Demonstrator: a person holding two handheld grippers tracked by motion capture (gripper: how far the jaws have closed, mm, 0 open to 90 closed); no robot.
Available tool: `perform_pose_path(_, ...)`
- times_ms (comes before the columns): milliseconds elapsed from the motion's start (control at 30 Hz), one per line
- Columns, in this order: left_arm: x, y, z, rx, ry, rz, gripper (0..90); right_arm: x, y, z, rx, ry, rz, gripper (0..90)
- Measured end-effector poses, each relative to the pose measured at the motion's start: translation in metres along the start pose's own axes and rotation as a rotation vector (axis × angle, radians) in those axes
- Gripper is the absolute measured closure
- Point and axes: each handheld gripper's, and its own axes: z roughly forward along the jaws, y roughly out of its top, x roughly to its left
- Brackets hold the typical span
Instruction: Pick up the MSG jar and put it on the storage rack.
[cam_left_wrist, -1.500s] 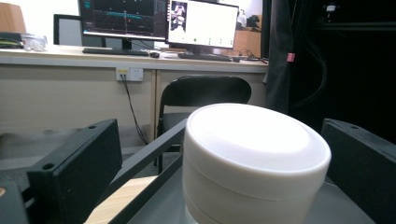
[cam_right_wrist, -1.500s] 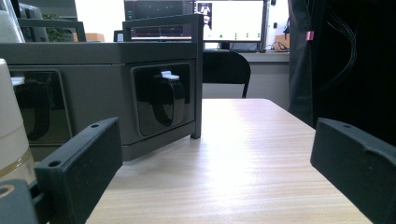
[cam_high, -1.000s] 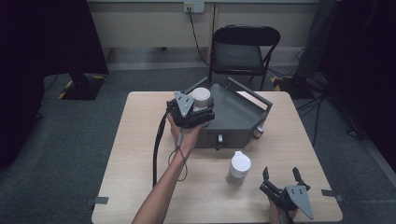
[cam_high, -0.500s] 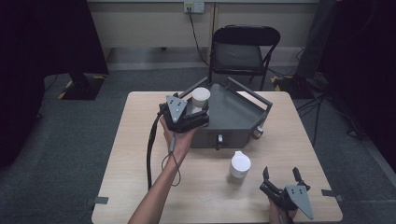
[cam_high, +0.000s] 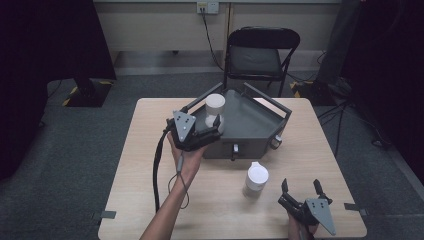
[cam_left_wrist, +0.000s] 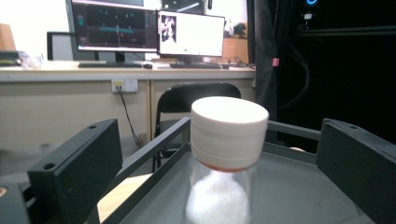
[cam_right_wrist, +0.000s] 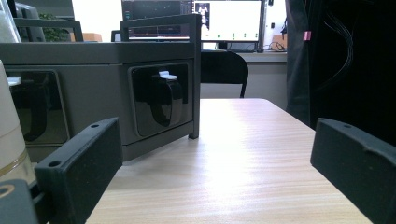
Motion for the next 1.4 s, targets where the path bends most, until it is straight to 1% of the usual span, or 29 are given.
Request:
perform_pose_path(167,-0.008,-0.011,-0.015,-0.026,0.011,0.039,0.0,0.000,0.000,0.000,0.000,-0.001,0.000,1.2)
perform_pose_path(200,-0.009,-0.014,-0.018,-0.031,0.011,0.040,0.2,0.000,0.000,0.000,0.000,-0.001,0.000,1.2)
perform_pose_path(300,-0.010,-0.023,-0.025,-0.024,0.004,0.014,0.2,0.000,0.000,0.000,0.000,-0.001,0.000,1.2)
perform_pose_path(367,-0.012,-0.030,-0.029,-0.025,0.018,0.013,0.1,0.000,0.000,0.000,0.000,-0.001,0.000,1.2)
perform_pose_path(500,-0.012,-0.040,-0.037,-0.030,0.032,-0.013,0.0,0.000,0.000,0.000,0.000,-0.001,0.000,1.2)
perform_pose_path(600,-0.011,-0.045,-0.041,-0.020,0.031,-0.004,0.0,0.000,0.000,0.000,0.000,-0.001,0.000,1.2)
perform_pose_path(667,-0.009,-0.049,-0.044,-0.017,0.035,-0.007,0.0,0.000,0.000,0.000,0.000,-0.001,0.000,1.2)
perform_pose_path(733,-0.007,-0.053,-0.048,-0.019,0.036,-0.022,0.0,0.000,0.000,0.000,0.000,-0.001,0.000,1.2)
perform_pose_path(833,-0.006,-0.062,-0.054,-0.033,0.051,-0.005,0.0,0.001,0.000,0.000,0.000,-0.003,0.000,1.2)
perform_pose_path(933,-0.006,-0.069,-0.061,-0.032,0.065,-0.001,0.0,0.001,0.000,0.000,0.000,-0.003,0.000,1.2)
perform_pose_path(1000,-0.005,-0.077,-0.064,-0.033,0.078,-0.008,0.0,0.001,0.000,0.000,0.000,-0.003,0.000,1.2)
perform_pose_path(1100,-0.002,-0.086,-0.068,-0.015,0.088,-0.023,0.0,0.001,0.000,0.000,0.000,-0.003,0.000,1.2)
perform_pose_path(1200,-0.002,-0.095,-0.072,-0.003,0.104,-0.028,0.0,0.001,0.000,0.000,0.000,-0.004,0.000,1.3)
perform_pose_path(1300,-0.006,-0.111,-0.079,-0.013,0.127,-0.022,0.0,0.001,0.000,0.000,0.000,-0.004,0.000,1.3)
perform_pose_path(1400,-0.006,-0.124,-0.084,-0.011,0.137,-0.025,0.0,0.001,0.000,0.000,0.000,-0.004,0.000,1.2)
